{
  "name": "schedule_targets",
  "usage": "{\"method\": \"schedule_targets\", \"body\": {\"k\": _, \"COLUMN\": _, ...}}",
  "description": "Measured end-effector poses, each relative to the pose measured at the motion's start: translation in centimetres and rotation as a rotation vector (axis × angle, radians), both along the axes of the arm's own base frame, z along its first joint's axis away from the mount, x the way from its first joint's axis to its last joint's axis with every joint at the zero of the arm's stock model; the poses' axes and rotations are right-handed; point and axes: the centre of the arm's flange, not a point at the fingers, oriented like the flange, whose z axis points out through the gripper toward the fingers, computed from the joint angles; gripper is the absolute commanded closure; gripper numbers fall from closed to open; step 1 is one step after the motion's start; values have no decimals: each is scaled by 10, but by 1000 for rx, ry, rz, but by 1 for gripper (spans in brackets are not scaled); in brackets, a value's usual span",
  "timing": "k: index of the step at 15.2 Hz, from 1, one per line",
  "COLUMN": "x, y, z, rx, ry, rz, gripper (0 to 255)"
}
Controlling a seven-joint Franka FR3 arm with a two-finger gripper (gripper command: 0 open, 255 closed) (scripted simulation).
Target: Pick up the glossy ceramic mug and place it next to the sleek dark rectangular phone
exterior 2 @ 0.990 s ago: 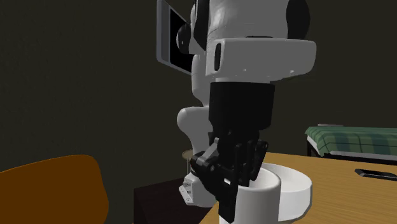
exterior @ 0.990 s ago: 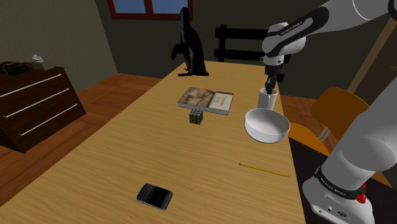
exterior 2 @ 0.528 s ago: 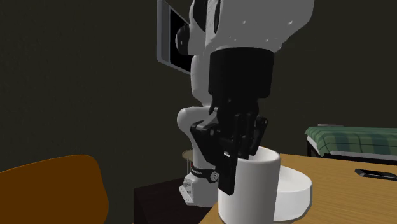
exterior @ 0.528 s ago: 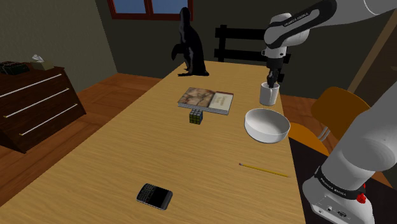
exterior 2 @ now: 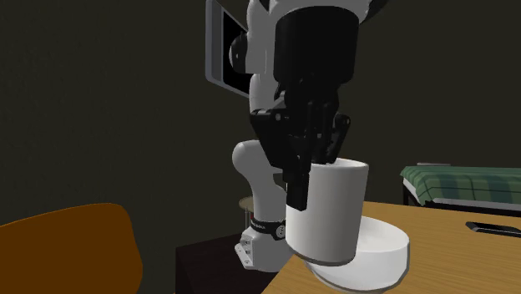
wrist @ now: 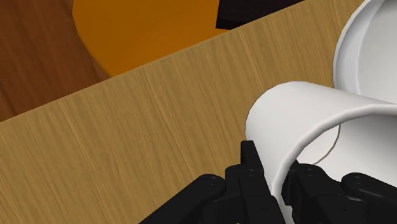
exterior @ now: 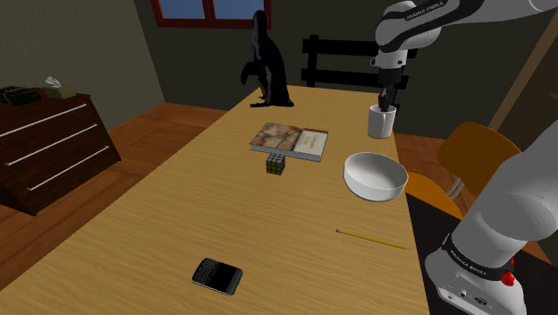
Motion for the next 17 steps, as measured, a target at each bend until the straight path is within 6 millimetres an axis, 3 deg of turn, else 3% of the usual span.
{"method": "schedule_targets", "body": {"k": 10, "x": 1, "y": 0, "z": 51, "rx": 0, "ry": 0, "rz": 0, "gripper": 255}}
{"method": "schedule_targets", "body": {"k": 13, "x": -5, "y": 24, "z": 57, "rx": 1, "ry": 0, "rz": 0, "gripper": 255}}
{"method": "schedule_targets", "body": {"k": 17, "x": -20, "y": 77, "z": 58, "rx": 1, "ry": 0, "rz": 1, "gripper": 255}}
